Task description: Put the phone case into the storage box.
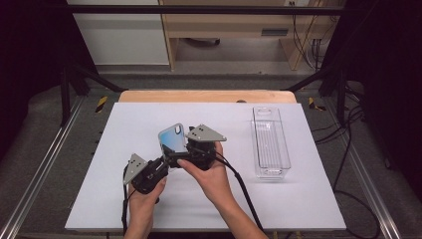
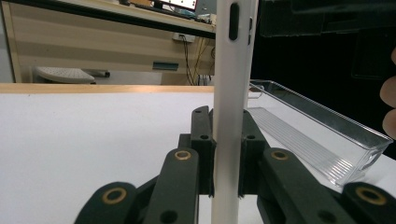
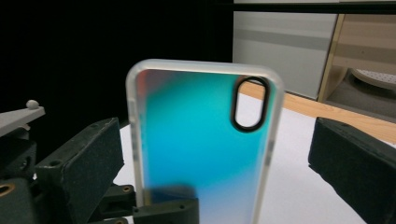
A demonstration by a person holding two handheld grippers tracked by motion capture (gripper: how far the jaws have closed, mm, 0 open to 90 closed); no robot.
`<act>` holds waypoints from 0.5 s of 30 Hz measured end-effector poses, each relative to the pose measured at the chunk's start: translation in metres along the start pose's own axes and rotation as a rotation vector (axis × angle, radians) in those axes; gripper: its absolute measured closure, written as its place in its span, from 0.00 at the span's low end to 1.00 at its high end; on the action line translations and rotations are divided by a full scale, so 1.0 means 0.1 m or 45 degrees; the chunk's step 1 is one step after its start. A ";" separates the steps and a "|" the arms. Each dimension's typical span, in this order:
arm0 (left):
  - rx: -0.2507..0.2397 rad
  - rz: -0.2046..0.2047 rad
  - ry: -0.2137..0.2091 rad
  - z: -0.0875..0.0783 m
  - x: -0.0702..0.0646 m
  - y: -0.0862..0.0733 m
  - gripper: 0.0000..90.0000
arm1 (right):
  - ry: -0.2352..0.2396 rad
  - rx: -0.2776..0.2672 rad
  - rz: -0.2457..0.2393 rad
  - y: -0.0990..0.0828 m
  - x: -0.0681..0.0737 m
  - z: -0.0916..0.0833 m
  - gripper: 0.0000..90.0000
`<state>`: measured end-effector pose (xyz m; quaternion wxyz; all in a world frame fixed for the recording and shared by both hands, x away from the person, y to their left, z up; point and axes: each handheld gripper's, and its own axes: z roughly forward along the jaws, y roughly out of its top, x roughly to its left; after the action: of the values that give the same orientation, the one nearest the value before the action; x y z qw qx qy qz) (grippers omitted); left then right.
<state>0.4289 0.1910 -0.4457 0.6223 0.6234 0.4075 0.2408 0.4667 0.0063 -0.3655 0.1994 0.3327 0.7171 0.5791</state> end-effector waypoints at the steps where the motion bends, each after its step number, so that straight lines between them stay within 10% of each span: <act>1: 0.001 -0.001 0.000 0.00 0.00 0.00 0.90 | 0.001 0.001 -0.004 0.00 0.01 0.01 0.04; 15: 0.011 0.036 0.001 0.03 -0.07 -0.03 0.90 | -0.038 -0.031 -0.006 -0.04 0.09 0.13 0.04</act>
<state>0.4267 0.1838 -0.4477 0.6159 0.6317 0.4001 0.2480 0.4683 0.0214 -0.3718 0.2153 0.3372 0.7077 0.5823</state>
